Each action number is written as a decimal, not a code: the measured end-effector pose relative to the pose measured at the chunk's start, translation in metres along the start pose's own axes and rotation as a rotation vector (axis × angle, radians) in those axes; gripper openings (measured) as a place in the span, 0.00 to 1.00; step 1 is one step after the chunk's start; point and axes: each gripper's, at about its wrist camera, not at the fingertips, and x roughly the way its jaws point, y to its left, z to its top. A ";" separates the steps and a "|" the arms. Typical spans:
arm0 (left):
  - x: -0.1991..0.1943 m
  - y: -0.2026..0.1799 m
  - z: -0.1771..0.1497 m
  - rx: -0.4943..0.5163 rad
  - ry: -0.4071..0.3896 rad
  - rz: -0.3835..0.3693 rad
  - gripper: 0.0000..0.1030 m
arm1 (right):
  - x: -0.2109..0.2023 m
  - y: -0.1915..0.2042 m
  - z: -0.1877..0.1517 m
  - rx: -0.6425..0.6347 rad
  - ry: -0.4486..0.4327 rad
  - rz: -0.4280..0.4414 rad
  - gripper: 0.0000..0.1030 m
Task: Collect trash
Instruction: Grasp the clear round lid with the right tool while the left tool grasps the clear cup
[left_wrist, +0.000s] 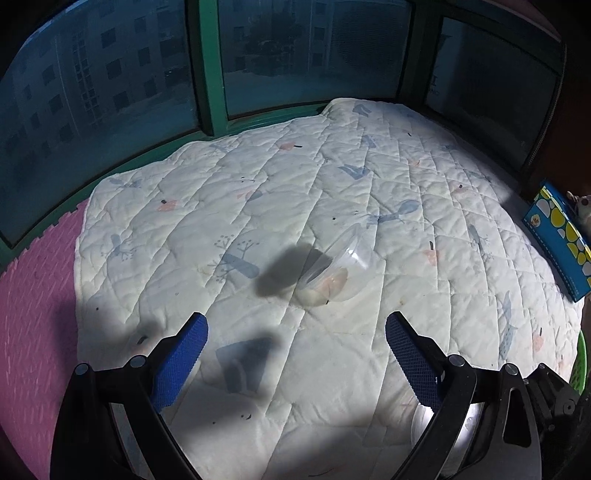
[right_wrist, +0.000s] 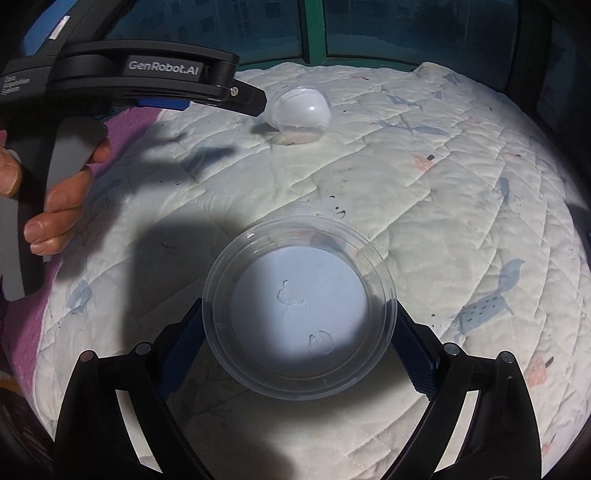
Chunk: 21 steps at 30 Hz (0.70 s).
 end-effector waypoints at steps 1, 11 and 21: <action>0.003 -0.004 0.003 0.018 -0.001 -0.001 0.91 | -0.004 -0.005 -0.002 0.016 -0.004 0.004 0.90; 0.036 -0.039 0.027 0.194 -0.002 0.026 0.90 | -0.039 -0.038 -0.016 0.141 -0.041 0.034 0.90; 0.062 -0.043 0.021 0.175 0.049 -0.013 0.41 | -0.057 -0.054 -0.034 0.205 -0.054 0.032 0.90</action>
